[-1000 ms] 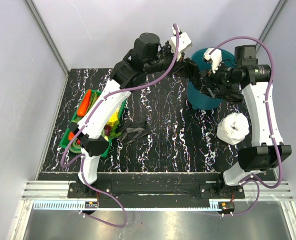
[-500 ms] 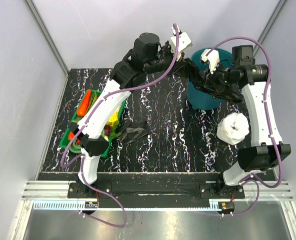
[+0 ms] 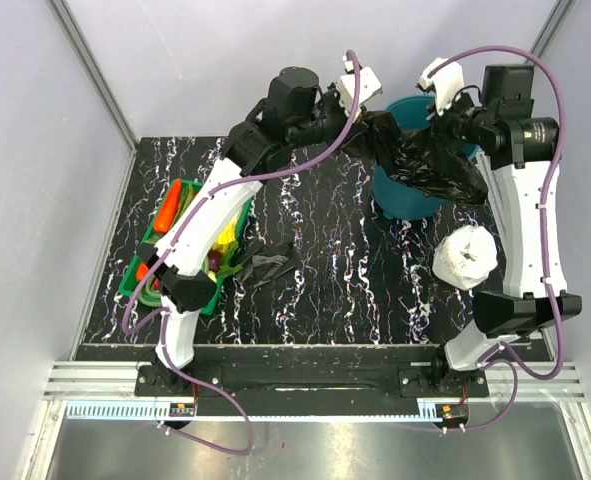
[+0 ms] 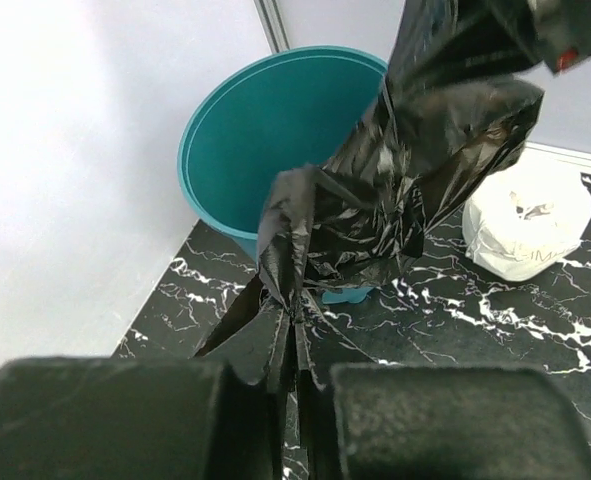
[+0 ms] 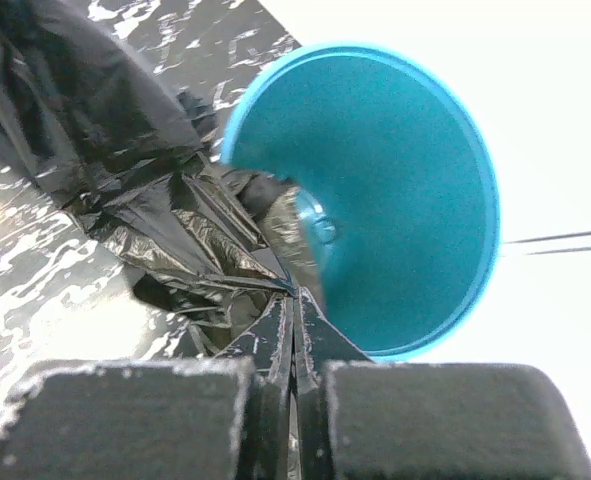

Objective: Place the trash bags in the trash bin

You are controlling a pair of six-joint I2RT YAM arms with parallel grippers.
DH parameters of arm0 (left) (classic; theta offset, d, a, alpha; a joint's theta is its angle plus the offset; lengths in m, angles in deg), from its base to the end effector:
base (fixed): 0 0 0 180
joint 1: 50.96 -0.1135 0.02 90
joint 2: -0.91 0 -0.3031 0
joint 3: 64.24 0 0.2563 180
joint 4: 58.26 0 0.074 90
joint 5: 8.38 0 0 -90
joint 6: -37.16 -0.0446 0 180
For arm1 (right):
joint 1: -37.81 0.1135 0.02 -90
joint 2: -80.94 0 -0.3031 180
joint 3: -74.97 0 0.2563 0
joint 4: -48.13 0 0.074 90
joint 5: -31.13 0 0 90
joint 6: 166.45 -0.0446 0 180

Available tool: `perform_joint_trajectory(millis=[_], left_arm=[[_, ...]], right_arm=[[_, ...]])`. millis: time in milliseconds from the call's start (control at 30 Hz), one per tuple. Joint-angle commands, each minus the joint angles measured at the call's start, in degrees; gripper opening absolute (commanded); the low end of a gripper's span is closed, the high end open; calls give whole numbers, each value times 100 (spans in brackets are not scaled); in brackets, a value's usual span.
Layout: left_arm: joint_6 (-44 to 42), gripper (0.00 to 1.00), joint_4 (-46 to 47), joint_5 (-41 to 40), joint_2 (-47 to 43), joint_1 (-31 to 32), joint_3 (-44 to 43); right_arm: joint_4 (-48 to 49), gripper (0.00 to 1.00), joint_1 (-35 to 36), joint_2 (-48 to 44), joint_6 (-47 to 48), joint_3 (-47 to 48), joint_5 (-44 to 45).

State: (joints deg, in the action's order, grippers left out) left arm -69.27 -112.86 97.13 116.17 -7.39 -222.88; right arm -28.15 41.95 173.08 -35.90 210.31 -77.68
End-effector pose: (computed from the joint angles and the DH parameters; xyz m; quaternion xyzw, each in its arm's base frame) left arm 0.3181 -0.3190 0.5409 0.4570 0.6204 -0.2489 0.5868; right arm 0.3137 0.0371 0.5284 -0.4018 0.7726 -0.0104 0.4915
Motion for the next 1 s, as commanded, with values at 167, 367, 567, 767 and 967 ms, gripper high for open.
perform_joint_trajectory(millis=[167, 367, 567, 767, 967], left_arm=[[-150, 20, 159, -232, -373, -42, 210], [-264, 18, 440, -399, -250, -33, 289], [-546, 14, 1134, -733, 31, -59, 500], [-748, 11, 1732, -795, 523, -59, 553], [-906, 0, 2207, -1006, 997, -86, 535]], right_arm=[[411, 0, -89, 1042, -715, 1468, 1554], [701, 0, -229, 1666, -812, 2093, 2214], [991, 0, -300, 2211, -786, 2559, 2662], [1343, 0, -309, 2598, -610, 2691, 2900], [1589, 0, -309, 3108, -444, 2972, 3058]])
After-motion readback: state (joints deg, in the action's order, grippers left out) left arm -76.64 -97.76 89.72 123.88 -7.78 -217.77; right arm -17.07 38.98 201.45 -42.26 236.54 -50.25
